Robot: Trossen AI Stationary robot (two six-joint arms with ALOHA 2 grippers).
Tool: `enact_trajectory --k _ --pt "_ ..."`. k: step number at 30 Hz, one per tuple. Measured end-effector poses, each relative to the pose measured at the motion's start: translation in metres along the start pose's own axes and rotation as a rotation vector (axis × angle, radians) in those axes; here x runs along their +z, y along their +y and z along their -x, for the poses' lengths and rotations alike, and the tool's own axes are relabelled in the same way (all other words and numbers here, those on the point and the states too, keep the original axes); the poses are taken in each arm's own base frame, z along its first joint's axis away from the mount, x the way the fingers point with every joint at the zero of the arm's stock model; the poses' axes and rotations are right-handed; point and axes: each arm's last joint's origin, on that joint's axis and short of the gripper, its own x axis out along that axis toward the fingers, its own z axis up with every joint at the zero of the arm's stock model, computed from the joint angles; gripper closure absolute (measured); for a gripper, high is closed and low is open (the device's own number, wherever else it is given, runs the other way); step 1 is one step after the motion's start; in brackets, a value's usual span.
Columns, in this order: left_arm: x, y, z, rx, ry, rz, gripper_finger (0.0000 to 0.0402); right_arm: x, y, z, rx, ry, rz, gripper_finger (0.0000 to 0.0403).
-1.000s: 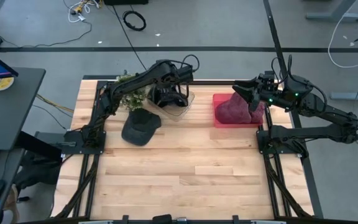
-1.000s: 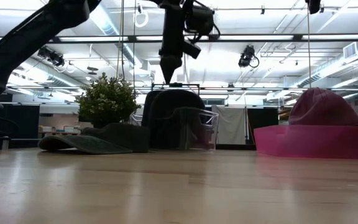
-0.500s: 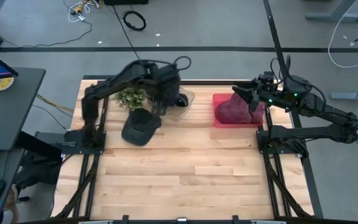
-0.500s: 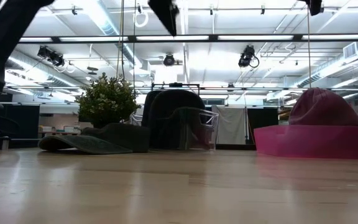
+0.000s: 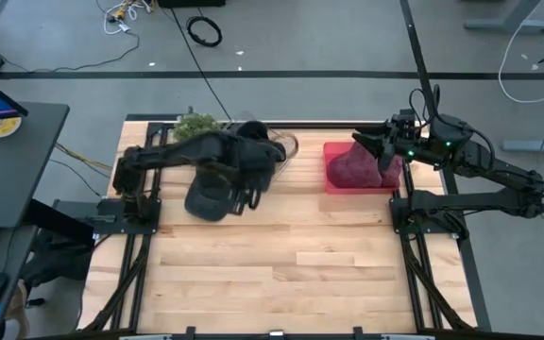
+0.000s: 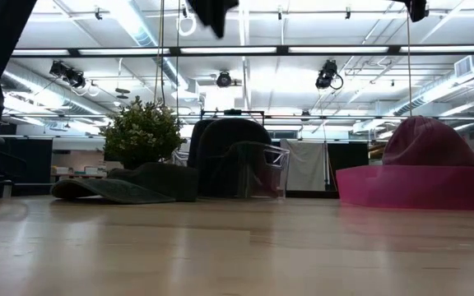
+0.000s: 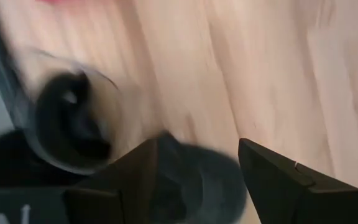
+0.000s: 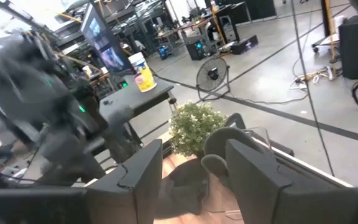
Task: Pick & Place hat
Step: Put the black cap into the transparent bin
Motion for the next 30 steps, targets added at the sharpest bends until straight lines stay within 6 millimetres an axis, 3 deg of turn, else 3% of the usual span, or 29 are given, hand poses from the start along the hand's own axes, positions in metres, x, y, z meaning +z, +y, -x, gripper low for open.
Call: enact_trajectory --k 6,11,16,23,26,30 --pt "-0.015 -0.037 -0.063 0.044 0.303 -0.1 0.0172 -0.002 0.001 0.0 0.037 0.035 0.004 0.0223" --pt "-0.028 -0.068 -0.094 0.004 0.426 -0.085 0.0195 -0.004 0.0 0.0 0.028 0.06 0.007 0.0223" --pt "-0.044 -0.097 -0.093 0.041 0.322 0.034 0.0233 -0.005 -0.001 0.0 0.024 0.069 0.008 0.0223" --pt "-0.087 -0.131 -0.067 0.174 0.118 0.249 0.0277 -0.006 -0.001 -0.001 0.022 0.073 0.009 0.0223" --pt "-0.103 -0.144 -0.061 0.199 0.079 0.268 0.0281 -0.006 -0.001 -0.003 0.019 0.078 0.003 0.0223" --pt "-0.123 -0.156 -0.068 0.217 0.095 0.248 0.0264 -0.008 -0.001 -0.007 0.012 0.093 -0.004 0.0223"
